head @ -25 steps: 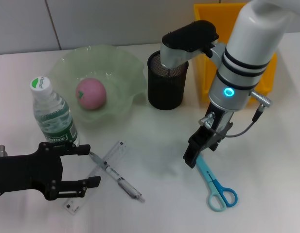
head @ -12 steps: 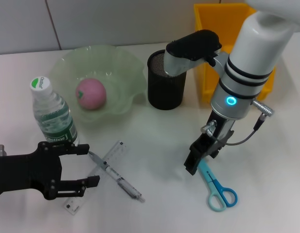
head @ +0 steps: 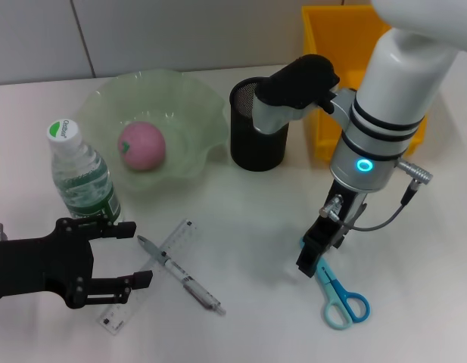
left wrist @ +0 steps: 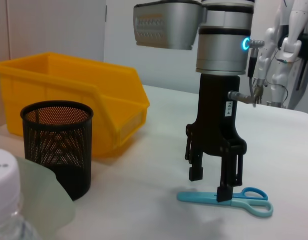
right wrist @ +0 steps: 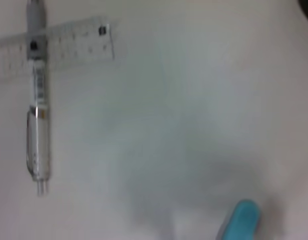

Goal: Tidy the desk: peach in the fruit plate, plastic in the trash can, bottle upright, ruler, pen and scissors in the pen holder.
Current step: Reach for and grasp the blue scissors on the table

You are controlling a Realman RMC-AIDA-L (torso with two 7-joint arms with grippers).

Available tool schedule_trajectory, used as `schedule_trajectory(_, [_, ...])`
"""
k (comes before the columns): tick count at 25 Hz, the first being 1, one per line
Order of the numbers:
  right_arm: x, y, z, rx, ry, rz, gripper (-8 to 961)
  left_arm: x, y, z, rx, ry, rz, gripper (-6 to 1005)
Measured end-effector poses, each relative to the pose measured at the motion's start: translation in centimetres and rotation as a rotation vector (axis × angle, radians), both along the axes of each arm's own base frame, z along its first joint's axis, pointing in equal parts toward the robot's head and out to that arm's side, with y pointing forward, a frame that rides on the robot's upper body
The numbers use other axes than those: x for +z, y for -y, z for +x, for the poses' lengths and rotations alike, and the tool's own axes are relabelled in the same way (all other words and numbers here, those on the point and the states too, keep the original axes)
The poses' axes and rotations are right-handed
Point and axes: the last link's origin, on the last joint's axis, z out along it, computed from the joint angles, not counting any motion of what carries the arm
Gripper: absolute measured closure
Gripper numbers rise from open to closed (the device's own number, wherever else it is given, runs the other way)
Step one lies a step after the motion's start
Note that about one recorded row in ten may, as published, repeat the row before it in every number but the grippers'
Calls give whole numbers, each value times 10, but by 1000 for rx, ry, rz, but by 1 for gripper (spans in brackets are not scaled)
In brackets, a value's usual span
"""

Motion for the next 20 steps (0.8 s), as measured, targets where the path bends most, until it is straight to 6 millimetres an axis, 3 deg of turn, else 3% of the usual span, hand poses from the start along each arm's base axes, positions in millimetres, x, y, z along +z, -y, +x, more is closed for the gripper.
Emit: schedule_trajectory(20, [-8,13,-2,92,21,-112,232,4,-2,-1,-4,-12,7,207])
